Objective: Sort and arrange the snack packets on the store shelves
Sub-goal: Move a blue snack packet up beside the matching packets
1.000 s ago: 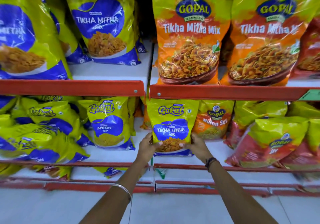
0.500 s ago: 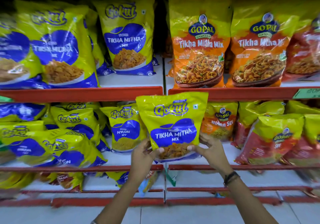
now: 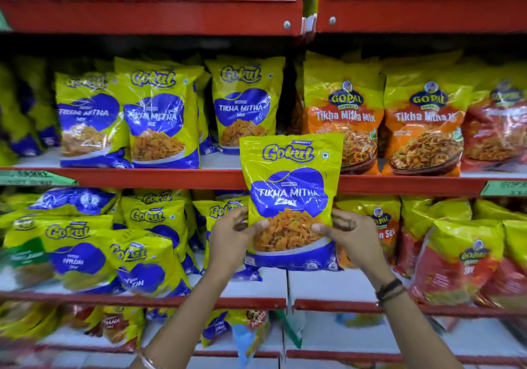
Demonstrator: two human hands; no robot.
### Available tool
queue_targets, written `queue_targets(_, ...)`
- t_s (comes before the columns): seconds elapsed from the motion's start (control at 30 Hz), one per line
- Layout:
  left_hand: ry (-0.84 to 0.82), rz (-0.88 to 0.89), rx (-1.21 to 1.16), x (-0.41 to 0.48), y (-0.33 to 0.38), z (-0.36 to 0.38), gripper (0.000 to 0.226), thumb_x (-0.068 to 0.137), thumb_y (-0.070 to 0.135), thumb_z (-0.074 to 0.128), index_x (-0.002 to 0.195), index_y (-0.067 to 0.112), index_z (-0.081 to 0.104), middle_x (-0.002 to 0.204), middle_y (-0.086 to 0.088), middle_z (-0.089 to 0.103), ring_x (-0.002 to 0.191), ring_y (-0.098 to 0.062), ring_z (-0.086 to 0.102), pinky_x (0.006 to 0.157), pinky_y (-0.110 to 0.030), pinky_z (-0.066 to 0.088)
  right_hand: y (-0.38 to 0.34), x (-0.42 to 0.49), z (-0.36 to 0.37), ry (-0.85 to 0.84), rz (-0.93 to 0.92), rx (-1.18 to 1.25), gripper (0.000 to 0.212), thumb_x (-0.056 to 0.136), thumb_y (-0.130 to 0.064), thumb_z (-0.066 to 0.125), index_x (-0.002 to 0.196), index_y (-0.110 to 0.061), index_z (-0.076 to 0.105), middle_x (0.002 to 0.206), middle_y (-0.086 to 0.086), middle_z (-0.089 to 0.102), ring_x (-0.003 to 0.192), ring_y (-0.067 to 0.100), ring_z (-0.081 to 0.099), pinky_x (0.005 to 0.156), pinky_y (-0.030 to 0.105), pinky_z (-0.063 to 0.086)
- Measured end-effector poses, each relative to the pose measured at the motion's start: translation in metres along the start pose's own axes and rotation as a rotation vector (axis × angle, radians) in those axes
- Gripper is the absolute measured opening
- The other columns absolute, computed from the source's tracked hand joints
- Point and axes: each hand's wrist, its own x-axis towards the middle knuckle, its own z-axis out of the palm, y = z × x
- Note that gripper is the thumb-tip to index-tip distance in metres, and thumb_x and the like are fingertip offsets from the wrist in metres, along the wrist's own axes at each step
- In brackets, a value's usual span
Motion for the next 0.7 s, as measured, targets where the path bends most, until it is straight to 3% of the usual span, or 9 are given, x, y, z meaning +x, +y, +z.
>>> queue_targets(0.1, 0.035, 0.011, -0.05, 0.006, 0.004, -0.004, 0.03, 0.062, 0.033, 0.078, 0.091, 0.027, 0.072, 0.097, 0.004, 0.075, 0.096, -0.016, 0.068, 0.089, -0.046, 0.054, -0.01, 0.005, 0.005, 0.014, -0.032, -0.002, 0.03, 0.059, -0.028, 0.082, 0.089, -0.03, 0.076, 0.088, -0.009, 0.078, 0.087, 0.008, 0.072, 0.077, 0.033, 0.055)
queue_targets(0.17, 0.051, 0.045, -0.074, 0.015, 0.013, -0.009, 0.032, 0.062, 0.03, 0.08, 0.092, 0.027, 0.071, 0.096, 0.003, 0.076, 0.094, -0.017, 0.07, 0.085, -0.042, 0.055, -0.019, 0.014, 0.009, 0.034, -0.08, -0.004, 0.039, 0.06, -0.028, 0.082, 0.098, -0.024, 0.075, 0.095, -0.007, 0.078, 0.096, 0.012, 0.071, 0.08, 0.033, 0.057)
queue_targets(0.3, 0.072, 0.137, -0.16, 0.049, 0.037, -0.023, 0.034, 0.069, 0.001, 0.075, 0.095, 0.021, 0.068, 0.089, 0.008, 0.076, 0.088, -0.011, 0.07, 0.078, -0.026, 0.056, -0.042, 0.053, 0.019, 0.058, -0.197, -0.004, 0.051, 0.062, -0.025, 0.084, 0.11, -0.013, 0.071, 0.108, 0.002, 0.075, 0.103, 0.011, 0.069, 0.084, 0.028, 0.054)
queue_targets(0.47, 0.165, 0.266, -0.139, 0.102, 0.051, -0.038, 0.045, 0.071, -0.005, 0.072, 0.109, 0.014, 0.058, 0.102, 0.009, 0.068, 0.09, 0.0, 0.066, 0.08, -0.015, 0.052, -0.059, 0.113, 0.043, 0.068, -0.287, 0.004, 0.057, 0.066, -0.017, 0.084, 0.118, -0.007, 0.064, 0.116, 0.007, 0.071, 0.105, 0.013, 0.068, 0.085, 0.026, 0.054)
queue_targets(0.57, 0.194, 0.282, -0.118, 0.13, 0.045, -0.044, 0.046, 0.073, -0.005, 0.071, 0.105, 0.024, 0.056, 0.102, 0.007, 0.067, 0.091, -0.004, 0.065, 0.081, -0.018, 0.053, -0.054, 0.144, 0.06, 0.071, -0.286, 0.019, 0.055, 0.067, -0.007, 0.082, 0.119, -0.006, 0.062, 0.115, 0.007, 0.07, 0.105, 0.014, 0.068, 0.082, 0.02, 0.053)
queue_targets(0.67, 0.203, 0.247, -0.073, 0.15, 0.03, -0.047, 0.045, 0.073, -0.005, 0.07, 0.103, 0.026, 0.056, 0.102, 0.0, 0.067, 0.087, 0.002, 0.065, 0.078, -0.016, 0.053, -0.038, 0.166, 0.073, 0.059, -0.235, 0.01, 0.055, 0.068, -0.008, 0.082, 0.119, -0.016, 0.062, 0.113, 0.003, 0.071, 0.104, 0.009, 0.068, 0.086, 0.026, 0.055)
queue_targets(0.7, 0.201, 0.235, -0.047, 0.157, 0.025, -0.047, 0.042, 0.073, 0.0, 0.072, 0.104, 0.026, 0.057, 0.104, -0.002, 0.067, 0.09, -0.001, 0.066, 0.081, -0.021, 0.054, -0.032, 0.172, 0.076, 0.056, -0.213, -0.014, 0.056, 0.068, -0.012, 0.082, 0.121, -0.015, 0.062, 0.114, 0.004, 0.071, 0.105, 0.009, 0.067, 0.089, 0.029, 0.055)
